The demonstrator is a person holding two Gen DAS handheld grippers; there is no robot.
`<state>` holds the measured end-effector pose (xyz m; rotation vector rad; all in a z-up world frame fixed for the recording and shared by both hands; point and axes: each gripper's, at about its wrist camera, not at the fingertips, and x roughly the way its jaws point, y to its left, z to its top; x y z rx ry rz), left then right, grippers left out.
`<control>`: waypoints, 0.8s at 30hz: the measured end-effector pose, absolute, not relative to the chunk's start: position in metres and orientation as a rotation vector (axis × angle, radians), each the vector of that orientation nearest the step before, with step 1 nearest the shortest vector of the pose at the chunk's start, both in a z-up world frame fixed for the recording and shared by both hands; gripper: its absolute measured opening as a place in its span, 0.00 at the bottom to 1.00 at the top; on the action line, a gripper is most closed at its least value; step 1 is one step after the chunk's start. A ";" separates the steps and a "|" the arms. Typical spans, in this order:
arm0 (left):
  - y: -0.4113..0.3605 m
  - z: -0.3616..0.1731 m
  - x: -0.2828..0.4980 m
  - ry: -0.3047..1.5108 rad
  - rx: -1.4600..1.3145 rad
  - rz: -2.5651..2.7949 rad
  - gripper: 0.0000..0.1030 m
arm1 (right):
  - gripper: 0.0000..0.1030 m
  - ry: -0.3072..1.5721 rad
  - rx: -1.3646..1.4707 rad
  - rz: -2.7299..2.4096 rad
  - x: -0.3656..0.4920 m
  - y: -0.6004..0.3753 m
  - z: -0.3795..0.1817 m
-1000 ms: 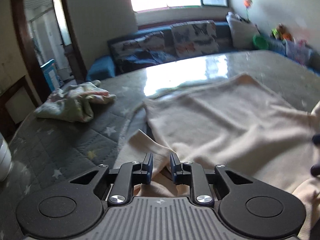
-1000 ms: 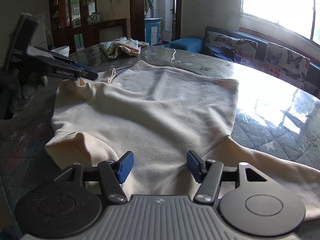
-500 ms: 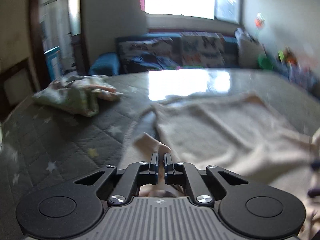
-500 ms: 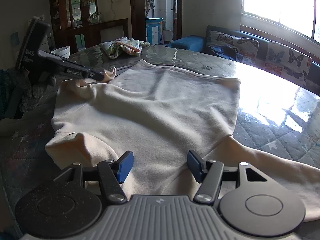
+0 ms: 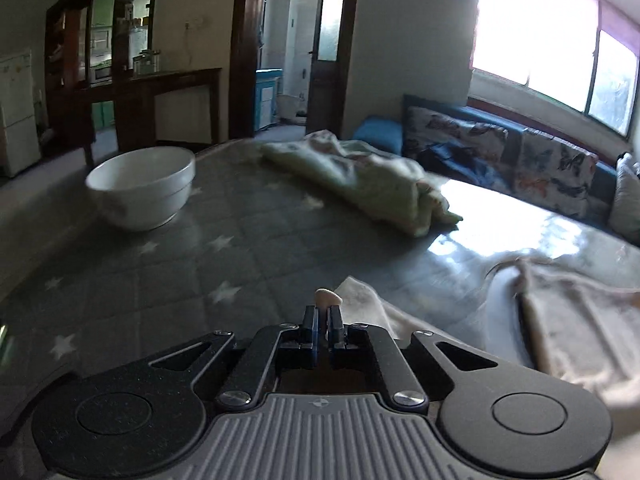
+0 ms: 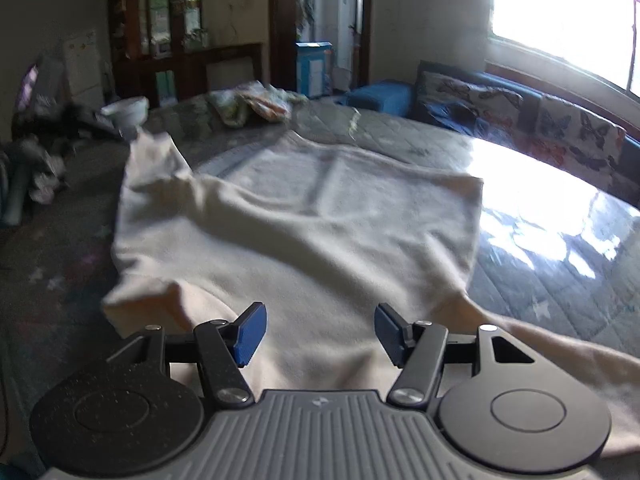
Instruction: Fold clothes
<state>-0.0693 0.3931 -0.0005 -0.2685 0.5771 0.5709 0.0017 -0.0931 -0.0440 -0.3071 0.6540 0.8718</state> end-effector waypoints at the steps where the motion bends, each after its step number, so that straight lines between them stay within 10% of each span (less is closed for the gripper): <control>1: 0.393 -0.003 -0.073 0.582 -0.267 0.578 0.04 | 0.59 0.646 -0.311 0.898 -0.002 -0.089 -0.041; 11: 0.389 -0.002 -0.086 0.567 -0.286 0.654 0.04 | 0.57 0.610 -0.471 1.138 -0.044 -0.034 -0.044; 18: 0.387 0.006 -0.101 0.546 -0.303 0.668 0.04 | 0.19 0.624 -0.508 1.168 -0.052 -0.027 -0.052; 24: 0.383 0.008 -0.122 0.549 -0.329 0.688 0.04 | 0.13 0.660 -0.518 1.199 -0.056 -0.038 -0.050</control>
